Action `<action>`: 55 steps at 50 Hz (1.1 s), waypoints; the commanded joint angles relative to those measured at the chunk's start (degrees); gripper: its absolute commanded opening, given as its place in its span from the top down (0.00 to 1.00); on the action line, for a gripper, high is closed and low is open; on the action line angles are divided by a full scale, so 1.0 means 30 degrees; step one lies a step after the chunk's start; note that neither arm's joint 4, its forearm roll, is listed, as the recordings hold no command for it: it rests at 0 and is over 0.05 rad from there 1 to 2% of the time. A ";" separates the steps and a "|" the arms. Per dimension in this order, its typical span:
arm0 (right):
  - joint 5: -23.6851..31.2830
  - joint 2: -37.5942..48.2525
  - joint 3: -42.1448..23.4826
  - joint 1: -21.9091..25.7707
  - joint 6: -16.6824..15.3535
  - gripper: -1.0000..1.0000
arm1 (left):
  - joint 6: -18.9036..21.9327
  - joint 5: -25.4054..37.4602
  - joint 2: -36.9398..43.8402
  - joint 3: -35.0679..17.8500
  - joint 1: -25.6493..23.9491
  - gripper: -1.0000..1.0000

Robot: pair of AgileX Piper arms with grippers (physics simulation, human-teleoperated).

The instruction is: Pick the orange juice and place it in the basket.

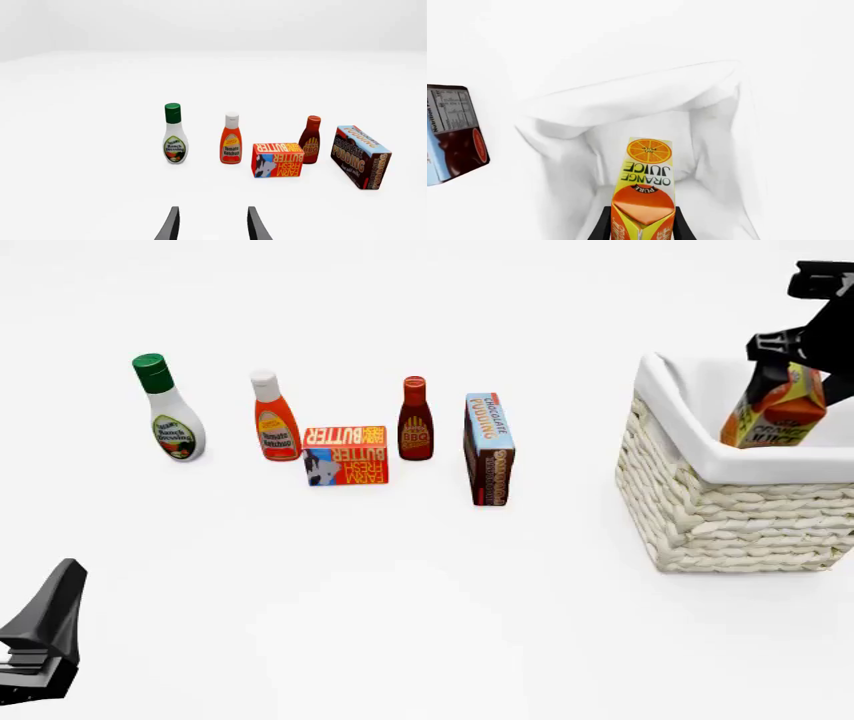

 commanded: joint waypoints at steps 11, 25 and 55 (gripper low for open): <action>-0.0002 0.0626 -0.0205 0.0095 0.0395 1.00 | 0.0002 -0.0003 0.0014 -0.0009 0.0002 0.00; -0.0002 0.0853 -0.0006 0.0027 0.0239 1.00 | 0.0002 0.0026 -0.0021 0.0002 0.0006 0.00; -0.0003 0.1057 -0.0037 -0.0302 -0.0212 0.00 | 0.0001 0.0026 -0.0022 0.0002 0.0004 0.00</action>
